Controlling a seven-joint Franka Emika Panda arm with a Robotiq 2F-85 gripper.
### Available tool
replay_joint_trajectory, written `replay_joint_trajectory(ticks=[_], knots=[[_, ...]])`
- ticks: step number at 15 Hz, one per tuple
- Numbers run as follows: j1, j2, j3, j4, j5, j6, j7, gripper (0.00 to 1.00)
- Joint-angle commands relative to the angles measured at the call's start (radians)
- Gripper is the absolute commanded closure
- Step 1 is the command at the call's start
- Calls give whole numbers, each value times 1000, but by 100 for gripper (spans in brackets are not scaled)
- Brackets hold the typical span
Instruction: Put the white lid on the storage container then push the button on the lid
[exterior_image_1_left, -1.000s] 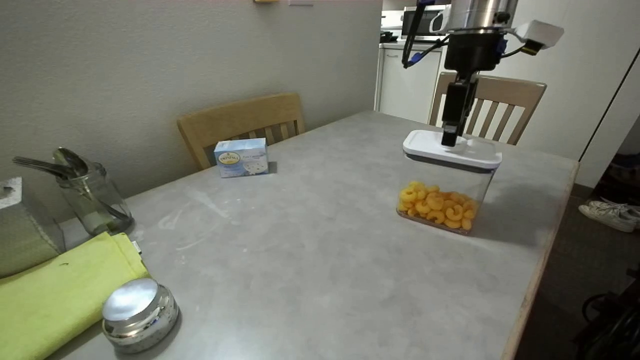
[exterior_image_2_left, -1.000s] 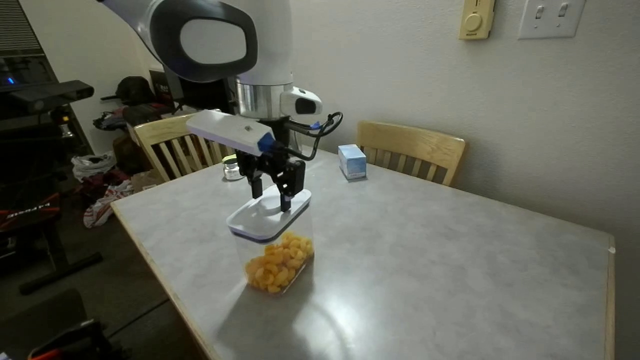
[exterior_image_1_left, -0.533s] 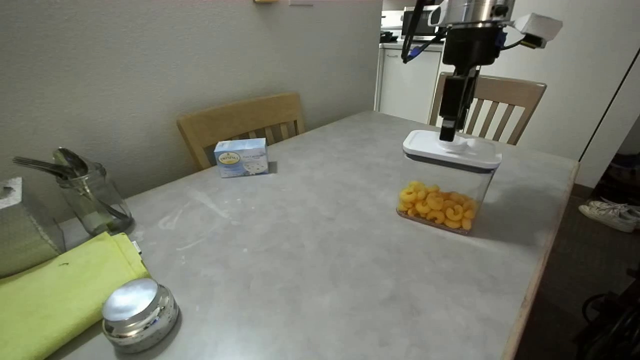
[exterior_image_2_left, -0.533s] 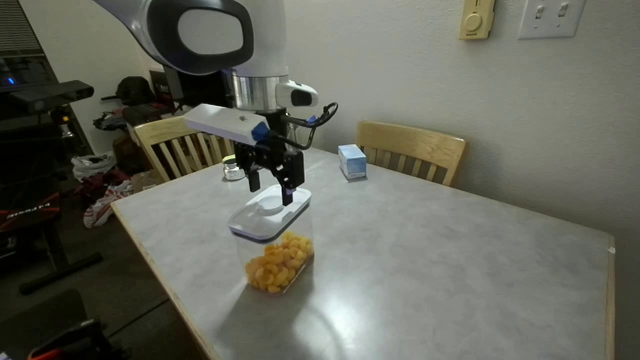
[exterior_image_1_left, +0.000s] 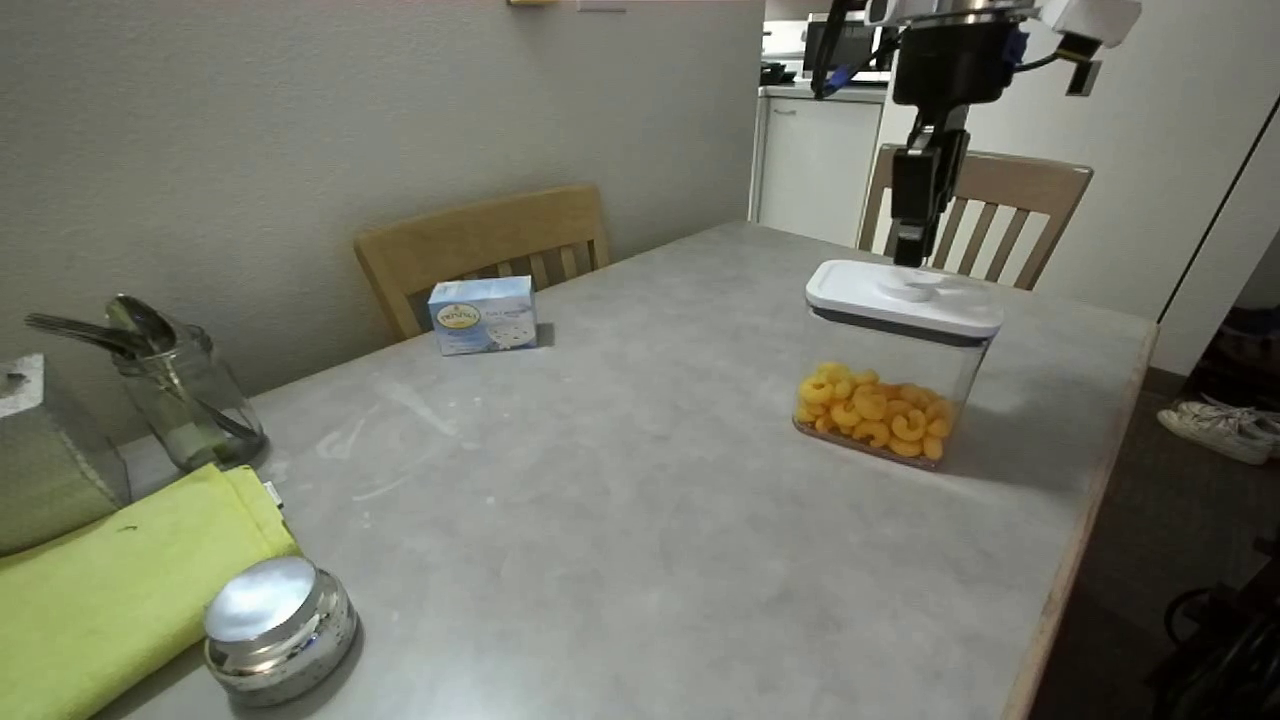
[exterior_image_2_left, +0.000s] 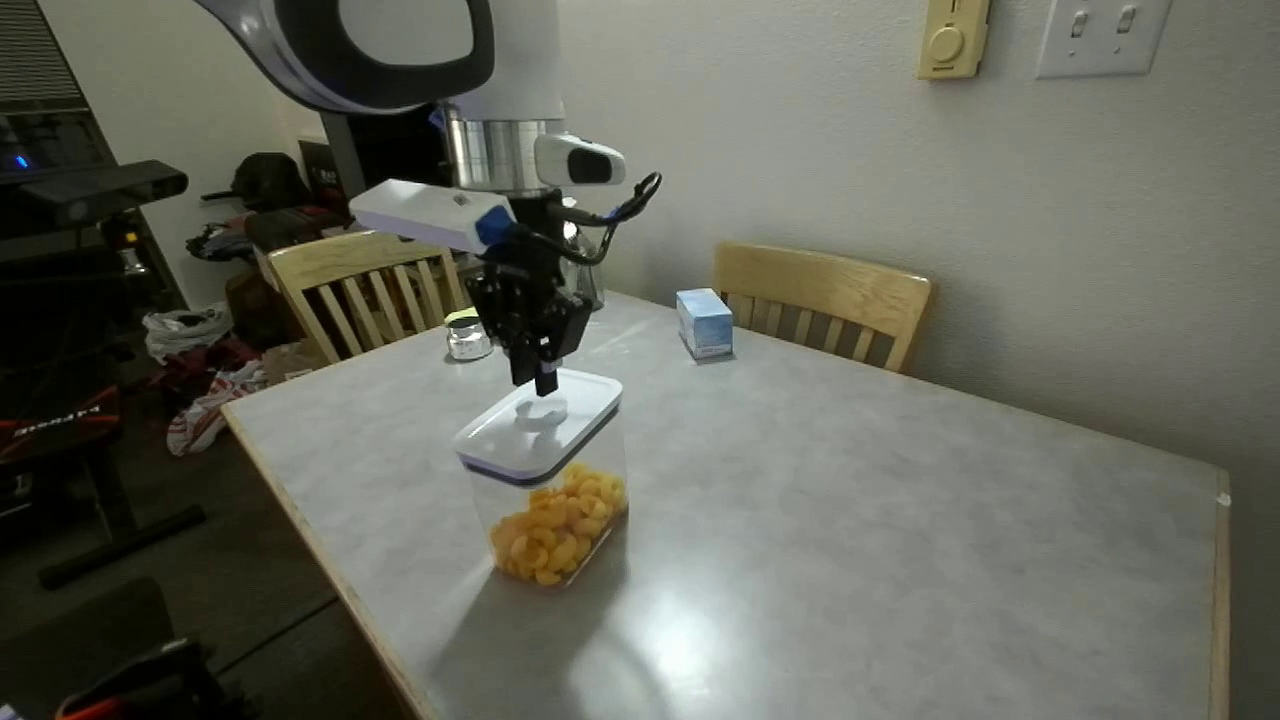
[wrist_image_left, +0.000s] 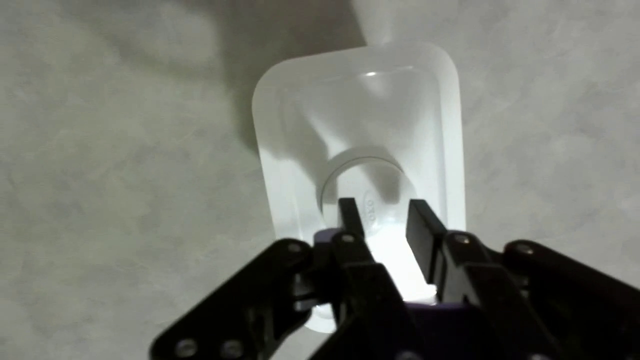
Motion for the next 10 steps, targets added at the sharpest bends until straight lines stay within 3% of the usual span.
replay_joint_trajectory(ticks=[1,10], knots=[[-1,-11,8,-1,20,-26,17,97],[-26,82,3,-40,171,85,-32,100]])
